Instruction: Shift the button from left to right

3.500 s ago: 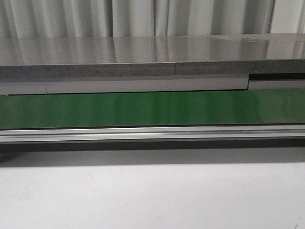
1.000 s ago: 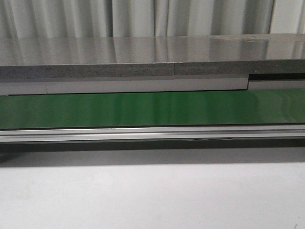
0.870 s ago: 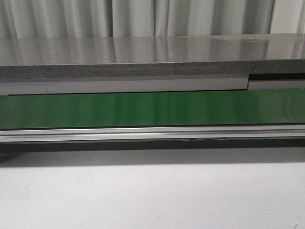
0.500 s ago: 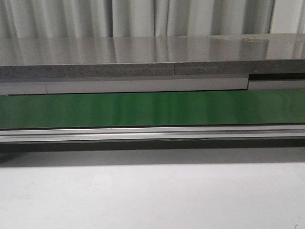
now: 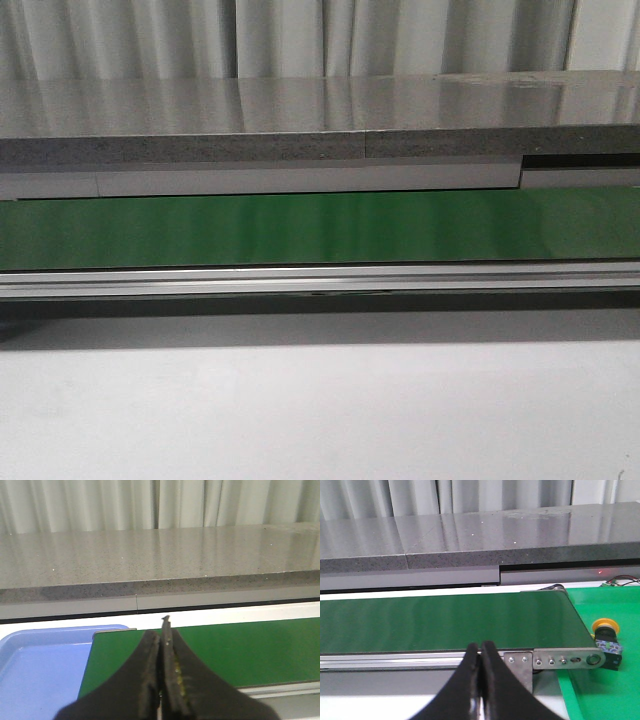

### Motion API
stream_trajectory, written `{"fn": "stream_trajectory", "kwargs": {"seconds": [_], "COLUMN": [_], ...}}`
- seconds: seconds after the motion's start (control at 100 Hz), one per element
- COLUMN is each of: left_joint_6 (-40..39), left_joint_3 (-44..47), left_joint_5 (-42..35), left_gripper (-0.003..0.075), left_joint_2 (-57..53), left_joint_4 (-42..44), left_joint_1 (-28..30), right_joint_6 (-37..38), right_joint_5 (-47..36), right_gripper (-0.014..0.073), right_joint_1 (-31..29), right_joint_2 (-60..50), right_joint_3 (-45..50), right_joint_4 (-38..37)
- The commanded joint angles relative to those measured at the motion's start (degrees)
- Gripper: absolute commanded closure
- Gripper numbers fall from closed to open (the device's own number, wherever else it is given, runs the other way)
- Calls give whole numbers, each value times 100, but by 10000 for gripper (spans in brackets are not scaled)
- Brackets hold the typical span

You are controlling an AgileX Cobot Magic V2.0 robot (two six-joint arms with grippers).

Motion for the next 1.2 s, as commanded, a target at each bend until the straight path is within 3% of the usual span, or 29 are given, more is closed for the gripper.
{"fn": "stream_trajectory", "kwargs": {"seconds": [0.0, 0.25, 0.42, 0.76, 1.19], "left_joint_6": [-14, -140, -1030, -1122, -1122], "left_joint_3": [-152, 147, 666, 1552, 1730], "left_joint_5": [-475, -838, -976, -1010, -1118], "left_gripper": [741, 741, 741, 741, 741], "left_joint_2": [51, -65, -455, -1190, -1190], "left_joint_4": [-35, 478, 1166, 1149, 1106], "left_joint_1": [-60, -38, -38, 182, 339], "right_joint_6": [9, 9, 9, 9, 9], "right_joint_5": [-471, -471, -471, -471, -471], "right_gripper": [661, 661, 661, 661, 661], "right_joint_1": [-19, -19, -19, -19, -19], "right_joint_2": [50, 50, 50, 50, 50], "right_joint_3": [-78, -78, -78, -78, -78], "right_joint_4": [-7, -7, -7, -7, -7]}}
